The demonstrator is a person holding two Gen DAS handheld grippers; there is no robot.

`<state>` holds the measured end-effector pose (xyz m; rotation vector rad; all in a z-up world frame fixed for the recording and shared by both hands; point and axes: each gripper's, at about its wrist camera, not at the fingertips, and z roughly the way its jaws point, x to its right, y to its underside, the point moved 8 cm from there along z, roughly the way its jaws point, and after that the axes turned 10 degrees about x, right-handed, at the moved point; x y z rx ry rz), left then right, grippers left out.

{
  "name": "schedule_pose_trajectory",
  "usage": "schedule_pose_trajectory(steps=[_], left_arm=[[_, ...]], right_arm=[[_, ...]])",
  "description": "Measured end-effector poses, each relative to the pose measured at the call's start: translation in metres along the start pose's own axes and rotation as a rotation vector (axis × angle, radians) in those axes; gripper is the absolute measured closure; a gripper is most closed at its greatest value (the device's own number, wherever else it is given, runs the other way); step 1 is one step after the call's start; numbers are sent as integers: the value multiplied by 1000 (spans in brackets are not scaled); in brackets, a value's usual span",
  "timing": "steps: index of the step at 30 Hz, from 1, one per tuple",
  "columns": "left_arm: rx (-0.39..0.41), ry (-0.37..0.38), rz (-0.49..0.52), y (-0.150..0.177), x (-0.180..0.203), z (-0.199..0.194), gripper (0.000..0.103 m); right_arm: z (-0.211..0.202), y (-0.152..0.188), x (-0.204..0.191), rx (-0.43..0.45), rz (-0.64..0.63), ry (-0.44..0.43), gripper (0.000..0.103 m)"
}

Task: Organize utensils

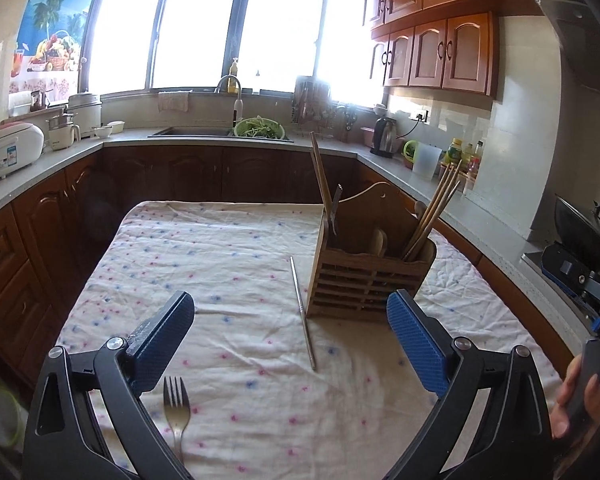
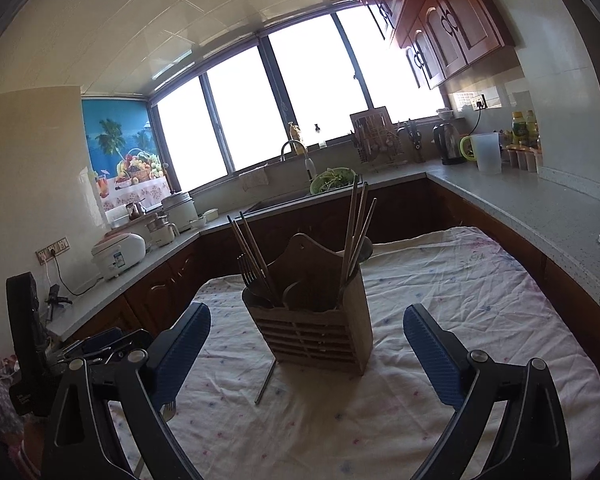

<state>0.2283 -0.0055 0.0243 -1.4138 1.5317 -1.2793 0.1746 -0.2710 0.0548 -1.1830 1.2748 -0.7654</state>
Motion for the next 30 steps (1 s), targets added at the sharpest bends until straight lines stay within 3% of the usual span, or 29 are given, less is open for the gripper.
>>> schedule_pose_trajectory(steps=[5,10,15,23,30], left_arm=[[82,1,1,-19,0,-39,4],[201,-5,31,-37,11,-86,0],[173,-27,73,9,20,-94,0],[101,-95,87,73,13,-91,0],[73,-156,91,96,3,-91,0]], right_arm=[[-26,-10,-15,11,-62,-10,4],[-66,-40,-38,117,-144,-28,0],[-92,-10,-40,164,-190,12,0],[-93,70,-21,60,-191,71,0],[-95,96,-14,14,-193,80,0]])
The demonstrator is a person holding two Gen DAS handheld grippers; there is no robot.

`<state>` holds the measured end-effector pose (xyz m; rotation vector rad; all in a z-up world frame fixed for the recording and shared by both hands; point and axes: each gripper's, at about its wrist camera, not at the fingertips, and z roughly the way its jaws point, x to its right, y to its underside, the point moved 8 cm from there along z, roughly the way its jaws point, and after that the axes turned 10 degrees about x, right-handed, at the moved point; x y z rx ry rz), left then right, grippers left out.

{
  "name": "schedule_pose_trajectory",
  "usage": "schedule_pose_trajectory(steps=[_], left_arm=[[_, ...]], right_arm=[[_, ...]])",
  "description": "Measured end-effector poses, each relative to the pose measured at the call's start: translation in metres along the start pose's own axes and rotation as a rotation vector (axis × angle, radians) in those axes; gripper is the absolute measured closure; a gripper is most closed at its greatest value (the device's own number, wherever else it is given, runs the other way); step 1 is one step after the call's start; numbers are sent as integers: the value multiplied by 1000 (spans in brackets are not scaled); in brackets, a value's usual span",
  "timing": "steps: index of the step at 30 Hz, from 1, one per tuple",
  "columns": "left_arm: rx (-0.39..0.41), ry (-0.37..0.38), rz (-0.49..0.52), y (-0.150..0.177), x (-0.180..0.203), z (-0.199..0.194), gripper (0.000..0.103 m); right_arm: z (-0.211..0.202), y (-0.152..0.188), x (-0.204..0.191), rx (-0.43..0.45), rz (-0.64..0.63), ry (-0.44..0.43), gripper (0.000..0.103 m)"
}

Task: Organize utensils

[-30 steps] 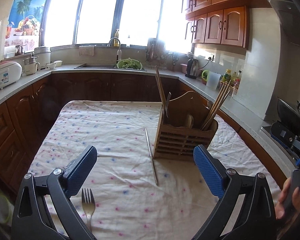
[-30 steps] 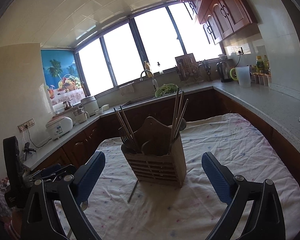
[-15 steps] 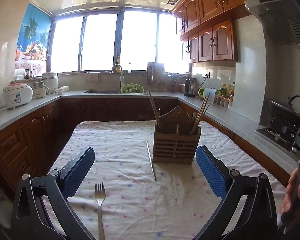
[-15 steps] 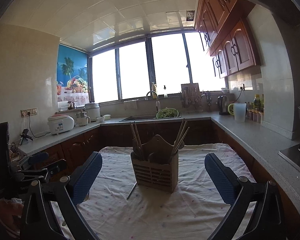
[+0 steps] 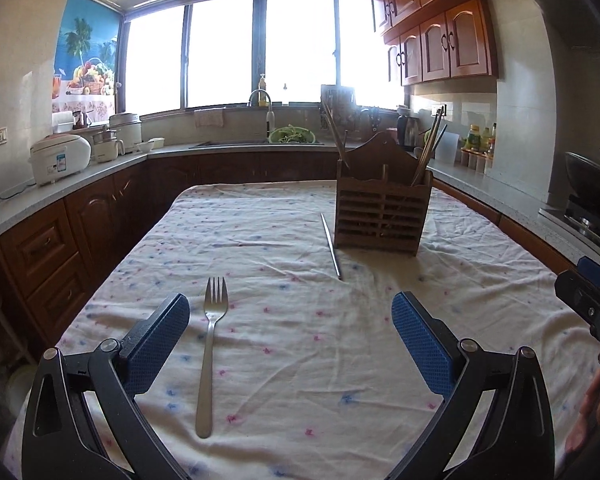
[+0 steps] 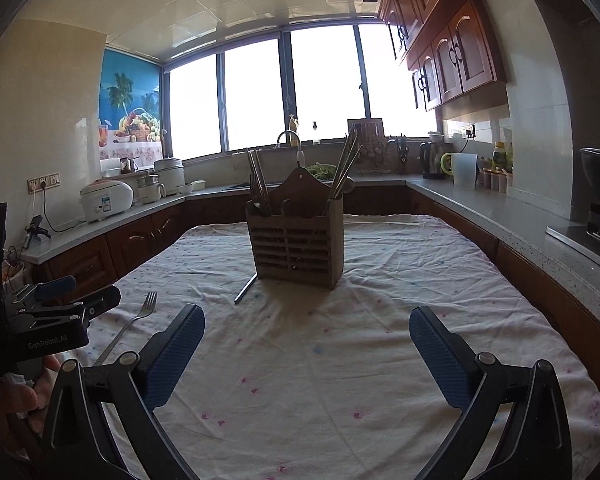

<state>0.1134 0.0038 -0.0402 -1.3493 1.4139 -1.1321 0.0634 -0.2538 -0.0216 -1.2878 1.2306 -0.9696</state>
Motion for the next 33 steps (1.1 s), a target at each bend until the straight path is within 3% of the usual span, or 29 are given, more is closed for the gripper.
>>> schedule_pose_trajectory(steps=[9,33], left_arm=[[19,-47,0,2,-8,-7,0],[19,-41,35,3,0,-11,0]], right_arm=[[-7,3,2,2,12,-4,0],[-9,7,0,-5,21,-3,0]])
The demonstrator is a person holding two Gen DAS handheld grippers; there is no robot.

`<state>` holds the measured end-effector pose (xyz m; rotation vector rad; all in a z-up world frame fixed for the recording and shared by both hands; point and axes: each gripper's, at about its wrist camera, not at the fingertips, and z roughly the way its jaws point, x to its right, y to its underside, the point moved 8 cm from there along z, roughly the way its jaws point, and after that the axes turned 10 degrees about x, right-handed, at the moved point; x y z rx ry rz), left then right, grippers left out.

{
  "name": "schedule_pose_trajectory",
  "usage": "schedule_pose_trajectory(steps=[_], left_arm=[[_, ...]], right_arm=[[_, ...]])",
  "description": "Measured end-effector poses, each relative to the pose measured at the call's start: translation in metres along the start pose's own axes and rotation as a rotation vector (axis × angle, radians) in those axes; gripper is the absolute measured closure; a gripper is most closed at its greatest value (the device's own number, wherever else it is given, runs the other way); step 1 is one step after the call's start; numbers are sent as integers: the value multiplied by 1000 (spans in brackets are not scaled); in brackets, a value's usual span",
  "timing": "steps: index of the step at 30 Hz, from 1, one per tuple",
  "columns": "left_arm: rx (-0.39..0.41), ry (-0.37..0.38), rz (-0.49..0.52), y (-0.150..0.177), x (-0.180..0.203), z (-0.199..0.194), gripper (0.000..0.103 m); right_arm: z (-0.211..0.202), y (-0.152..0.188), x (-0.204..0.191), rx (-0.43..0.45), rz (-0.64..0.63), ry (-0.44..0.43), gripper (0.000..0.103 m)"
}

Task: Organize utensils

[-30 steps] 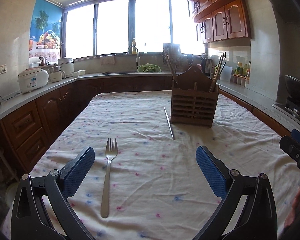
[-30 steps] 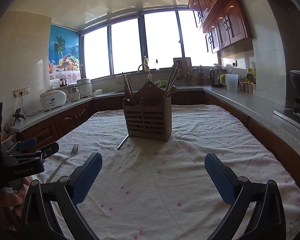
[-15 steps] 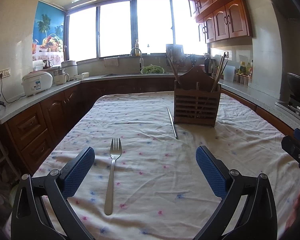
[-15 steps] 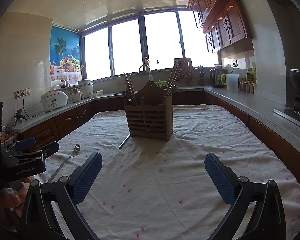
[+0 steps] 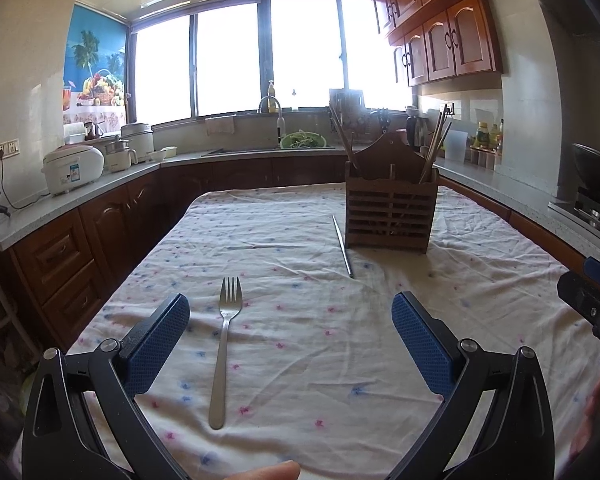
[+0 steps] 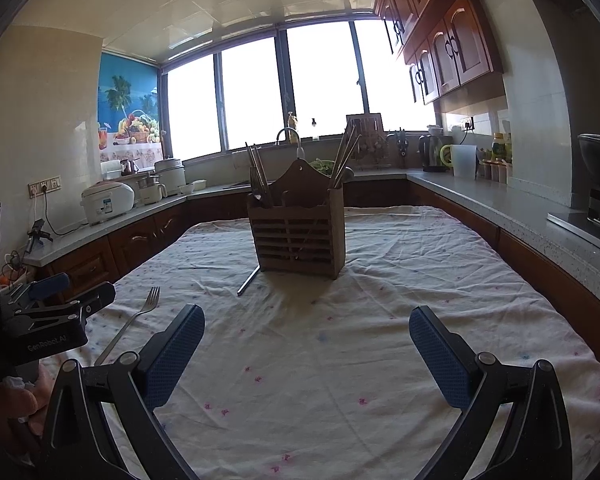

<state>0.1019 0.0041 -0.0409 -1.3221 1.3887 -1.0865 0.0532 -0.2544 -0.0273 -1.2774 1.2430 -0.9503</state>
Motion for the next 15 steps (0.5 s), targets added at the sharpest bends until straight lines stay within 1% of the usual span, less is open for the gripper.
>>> schedule_pose_trajectory(steps=[15], left_arm=[[5,-5,4,-1,1,-2,0]], right_arm=[[1,-1,-2,3,0,-10,0]])
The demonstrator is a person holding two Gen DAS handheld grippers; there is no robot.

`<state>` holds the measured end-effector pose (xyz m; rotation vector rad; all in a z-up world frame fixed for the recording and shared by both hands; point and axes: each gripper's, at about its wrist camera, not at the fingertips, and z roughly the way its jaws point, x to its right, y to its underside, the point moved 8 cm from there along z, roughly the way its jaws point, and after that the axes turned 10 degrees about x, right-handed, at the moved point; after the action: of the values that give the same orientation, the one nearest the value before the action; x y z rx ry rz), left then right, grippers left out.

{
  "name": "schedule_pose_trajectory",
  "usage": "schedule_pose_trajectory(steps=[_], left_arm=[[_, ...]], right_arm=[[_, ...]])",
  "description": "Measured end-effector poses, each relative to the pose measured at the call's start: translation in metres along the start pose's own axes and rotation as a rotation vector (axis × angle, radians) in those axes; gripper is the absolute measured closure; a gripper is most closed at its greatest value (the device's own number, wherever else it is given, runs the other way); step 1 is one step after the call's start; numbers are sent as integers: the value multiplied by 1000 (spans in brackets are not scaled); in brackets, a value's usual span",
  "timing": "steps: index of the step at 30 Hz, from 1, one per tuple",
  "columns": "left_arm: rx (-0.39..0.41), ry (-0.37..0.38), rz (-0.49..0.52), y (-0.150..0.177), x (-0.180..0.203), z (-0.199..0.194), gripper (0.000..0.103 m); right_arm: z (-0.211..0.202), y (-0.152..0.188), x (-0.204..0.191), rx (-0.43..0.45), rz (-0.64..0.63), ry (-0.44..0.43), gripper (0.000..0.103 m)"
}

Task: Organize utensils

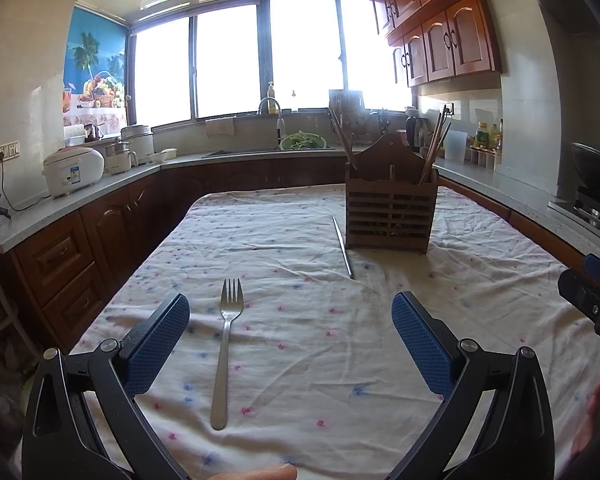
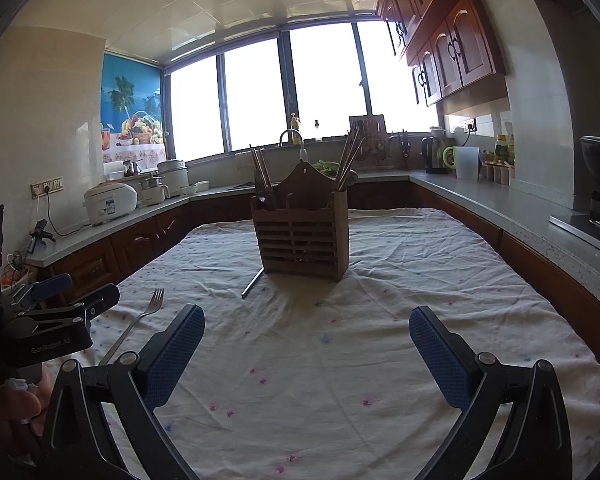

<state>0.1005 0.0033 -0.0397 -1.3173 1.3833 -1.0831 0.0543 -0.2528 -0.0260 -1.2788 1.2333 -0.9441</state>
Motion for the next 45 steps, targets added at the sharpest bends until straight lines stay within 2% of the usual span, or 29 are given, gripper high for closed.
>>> schedule_pose_trajectory(steps=[45], left_arm=[[1,8,12,-3,3,-2,0]], right_arm=[[-5,-9,-3,19,7,-12,0]])
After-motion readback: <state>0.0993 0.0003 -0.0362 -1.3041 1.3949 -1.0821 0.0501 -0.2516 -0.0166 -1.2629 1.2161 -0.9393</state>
